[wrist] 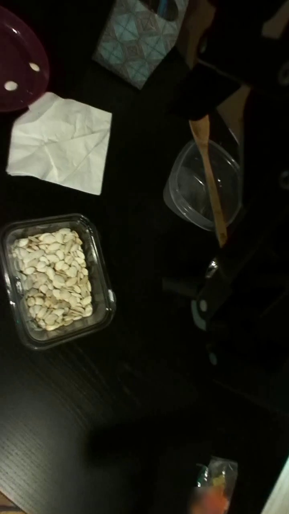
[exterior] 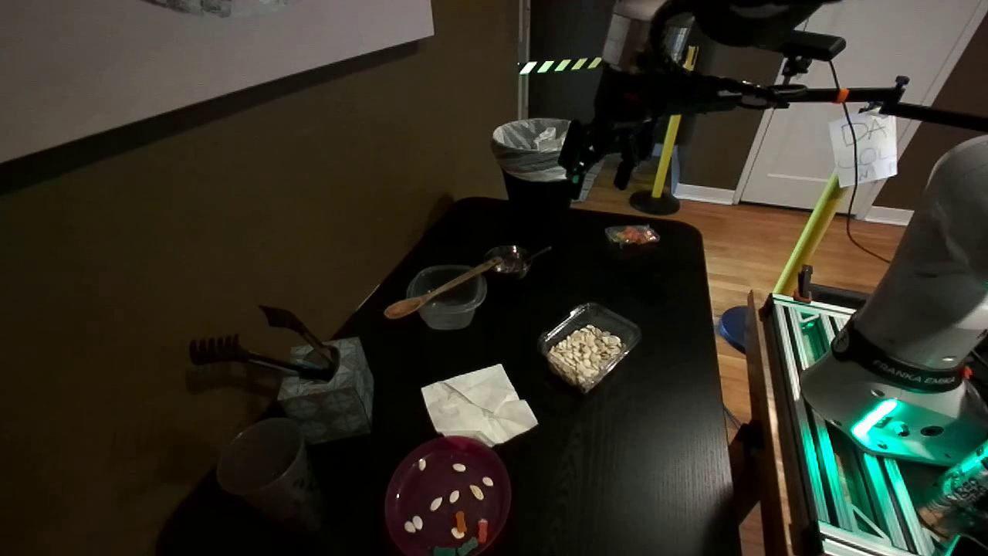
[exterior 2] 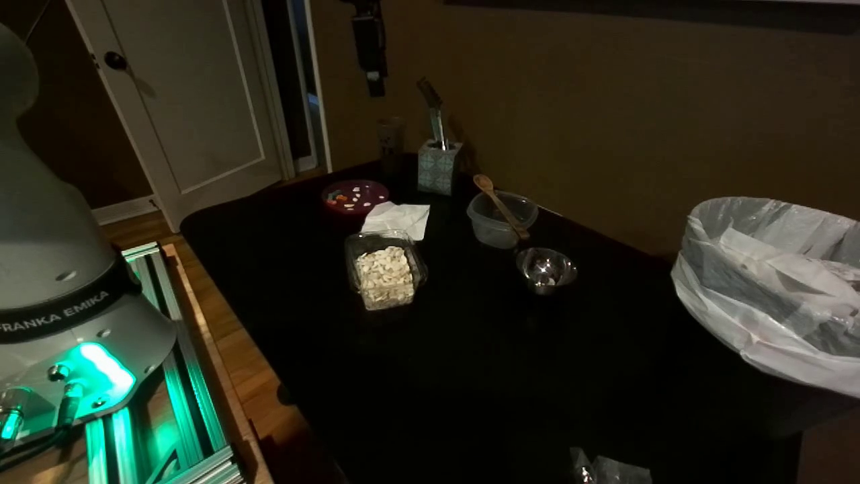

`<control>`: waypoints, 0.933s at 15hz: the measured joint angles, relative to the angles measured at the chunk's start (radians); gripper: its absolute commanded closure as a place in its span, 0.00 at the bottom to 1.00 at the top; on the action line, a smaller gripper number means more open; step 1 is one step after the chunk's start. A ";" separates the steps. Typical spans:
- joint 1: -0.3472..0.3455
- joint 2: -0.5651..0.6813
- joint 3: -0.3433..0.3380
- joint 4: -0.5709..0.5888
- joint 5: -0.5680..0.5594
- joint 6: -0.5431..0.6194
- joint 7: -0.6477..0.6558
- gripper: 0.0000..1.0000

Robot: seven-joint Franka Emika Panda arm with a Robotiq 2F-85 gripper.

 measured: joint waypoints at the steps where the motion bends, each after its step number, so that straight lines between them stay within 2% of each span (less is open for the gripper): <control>1: 0.028 0.021 -0.014 0.010 0.024 -0.005 -0.033 0.00; 3: 0.083 0.033 -0.021 0.028 0.042 -0.021 -0.060 0.00; 10: 0.077 0.031 -0.034 0.027 0.038 -0.021 -0.059 0.00; 12: 0.057 0.032 -0.035 0.027 0.002 -0.006 -0.002 0.00; 14: 0.008 0.042 -0.061 0.027 -0.021 0.008 0.044 0.00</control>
